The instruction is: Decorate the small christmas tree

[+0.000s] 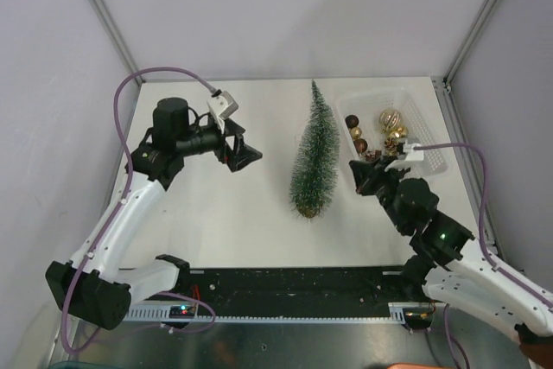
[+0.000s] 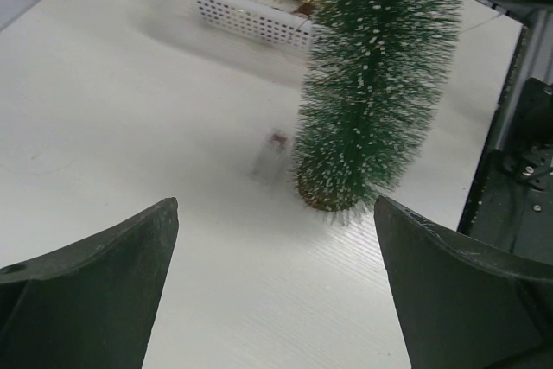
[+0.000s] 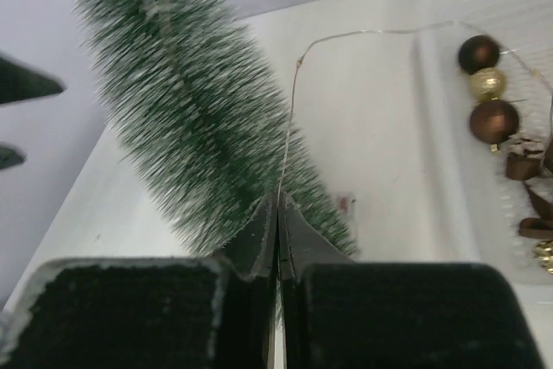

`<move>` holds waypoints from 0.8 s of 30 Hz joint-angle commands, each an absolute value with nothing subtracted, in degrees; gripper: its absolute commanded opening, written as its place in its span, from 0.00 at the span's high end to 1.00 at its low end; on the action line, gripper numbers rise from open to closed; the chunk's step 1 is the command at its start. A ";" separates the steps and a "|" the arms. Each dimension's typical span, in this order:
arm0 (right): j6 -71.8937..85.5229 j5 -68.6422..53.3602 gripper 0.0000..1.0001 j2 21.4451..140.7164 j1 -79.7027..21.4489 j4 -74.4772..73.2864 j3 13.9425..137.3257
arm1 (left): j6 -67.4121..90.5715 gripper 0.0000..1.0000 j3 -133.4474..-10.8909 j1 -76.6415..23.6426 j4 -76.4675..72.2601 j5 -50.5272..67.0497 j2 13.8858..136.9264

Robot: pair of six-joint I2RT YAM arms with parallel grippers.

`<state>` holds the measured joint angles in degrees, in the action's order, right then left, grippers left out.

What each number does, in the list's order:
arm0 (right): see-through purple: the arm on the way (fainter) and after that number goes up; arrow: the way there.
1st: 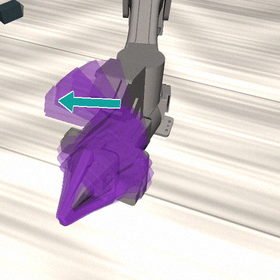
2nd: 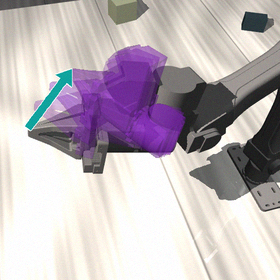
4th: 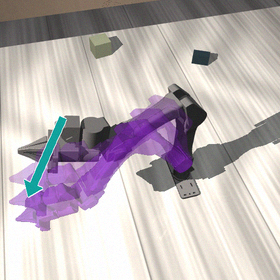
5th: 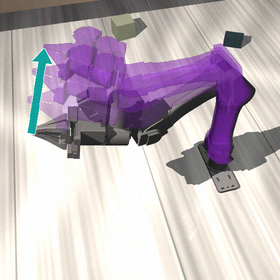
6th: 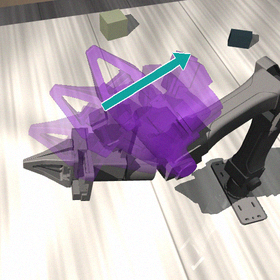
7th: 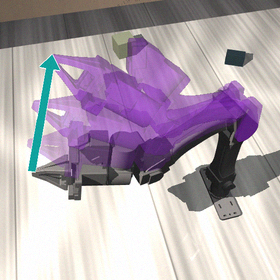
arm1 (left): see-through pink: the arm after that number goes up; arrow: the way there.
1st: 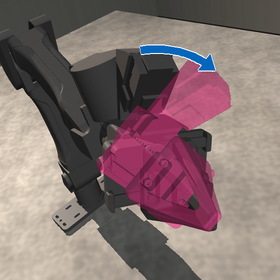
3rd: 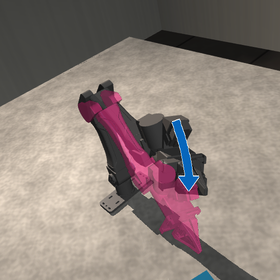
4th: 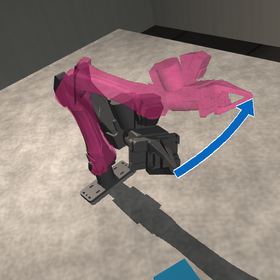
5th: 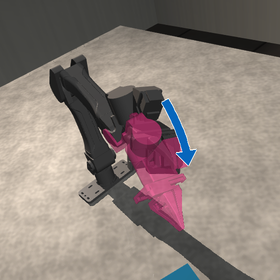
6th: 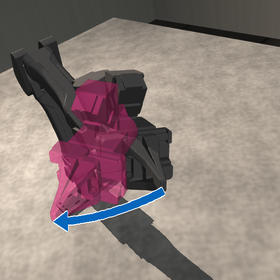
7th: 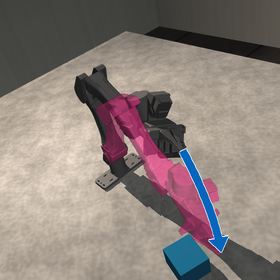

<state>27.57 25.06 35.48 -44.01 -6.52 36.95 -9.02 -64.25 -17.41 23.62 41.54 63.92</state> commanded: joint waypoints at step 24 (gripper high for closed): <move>-13.35 54.02 1.00 49.49 -89.05 20.28 34.27 | -10.03 0.00 -66.70 -27.38 22.96 58.68 58.97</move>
<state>-6.42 57.04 49.82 -90.41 13.43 35.03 -9.08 -66.48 -24.82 24.01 49.30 61.12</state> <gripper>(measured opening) 0.009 0.995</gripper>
